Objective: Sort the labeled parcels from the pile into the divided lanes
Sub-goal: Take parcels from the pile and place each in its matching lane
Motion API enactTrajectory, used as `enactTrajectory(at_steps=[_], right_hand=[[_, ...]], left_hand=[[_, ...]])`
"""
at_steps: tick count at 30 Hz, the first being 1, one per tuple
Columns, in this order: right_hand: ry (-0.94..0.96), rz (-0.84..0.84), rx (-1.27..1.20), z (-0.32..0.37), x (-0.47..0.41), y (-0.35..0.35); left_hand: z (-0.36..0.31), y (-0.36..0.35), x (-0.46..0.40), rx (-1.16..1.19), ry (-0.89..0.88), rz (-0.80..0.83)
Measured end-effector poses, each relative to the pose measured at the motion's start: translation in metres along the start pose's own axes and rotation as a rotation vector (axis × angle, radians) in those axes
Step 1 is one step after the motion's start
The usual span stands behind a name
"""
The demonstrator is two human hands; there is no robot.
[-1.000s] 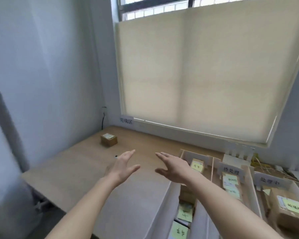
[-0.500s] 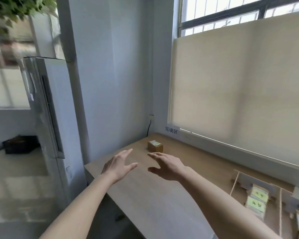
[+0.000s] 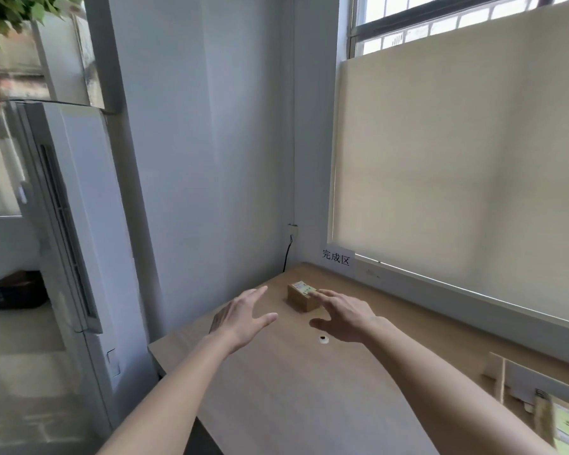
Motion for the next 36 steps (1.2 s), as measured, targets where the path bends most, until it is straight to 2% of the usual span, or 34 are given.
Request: enactTrajectory(at_steps=[9, 18, 27, 36], right_hand=[[-0.034, -0.009, -0.014, -0.048, -0.159, -0.017], [-0.075, 0.021, 0.004, -0.076, -0.249, -0.043], [-0.203, 0.097, 0.012, -0.102, -0.339, -0.098], [-0.352, 0.182, 0.013, -0.119, -0.461, -0.171]], left_hand=[[0.028, -0.033, -0.156, 0.028, 0.003, 0.031], [0.064, -0.069, -0.253, 0.064, -0.002, 0.073], [0.127, -0.128, -0.362, 0.104, -0.045, 0.161], [0.200, -0.215, -0.503, 0.191, -0.104, 0.326]])
Point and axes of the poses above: each hand's wrist, its own x-axis away from the middle knuckle, its own y-axis out of the back of the hand, z = x × y, the point moved 5 cm from there along -x, towards the middle knuckle, and after that the axes turned 5 degrees about -z, right-handed, at the moved point
